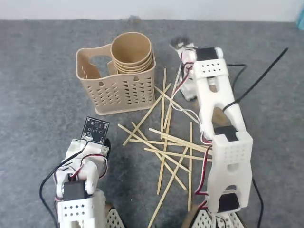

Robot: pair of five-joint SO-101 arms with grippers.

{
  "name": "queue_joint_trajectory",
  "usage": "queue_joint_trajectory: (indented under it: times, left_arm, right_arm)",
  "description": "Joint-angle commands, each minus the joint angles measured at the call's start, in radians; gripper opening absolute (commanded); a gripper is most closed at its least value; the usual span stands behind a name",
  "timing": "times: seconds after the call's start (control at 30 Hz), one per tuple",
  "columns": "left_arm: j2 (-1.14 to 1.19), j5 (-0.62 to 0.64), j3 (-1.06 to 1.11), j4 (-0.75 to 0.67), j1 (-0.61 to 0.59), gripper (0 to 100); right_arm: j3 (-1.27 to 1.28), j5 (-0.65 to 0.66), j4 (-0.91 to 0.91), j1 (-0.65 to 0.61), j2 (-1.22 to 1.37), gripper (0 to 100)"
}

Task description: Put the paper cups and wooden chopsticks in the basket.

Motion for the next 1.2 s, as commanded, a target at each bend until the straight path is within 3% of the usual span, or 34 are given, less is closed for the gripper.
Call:
queue_joint_trajectory:
  times: [0.0,0.3,0.5,0.7,0.93,1.17]
  left_arm:
    - [-0.018,-0.012,-0.005,-0.029,-0.003,18]
    - [-0.018,-0.012,-0.005,-0.028,-0.008,18]
    - [-0.018,-0.012,-0.005,-0.028,-0.008,18]
    - [-0.018,-0.012,-0.005,-0.028,-0.008,18]
    - [-0.018,-0.012,-0.005,-0.021,-0.008,18]
    - [-0.018,-0.012,-0.005,-0.02,-0.008,18]
  right_arm:
    - [-0.06,0.04,0.113,0.071,-0.039,0.8]
    - [-0.017,0.046,0.12,0.397,-0.133,0.8]
    - [0.124,0.276,0.111,0.604,-0.265,0.8]
    - [0.138,0.405,0.11,0.797,-0.308,0.8]
    - [0.138,0.474,0.007,0.935,-0.308,0.8]
    - [0.112,0.496,0.05,0.963,-0.404,1.0]
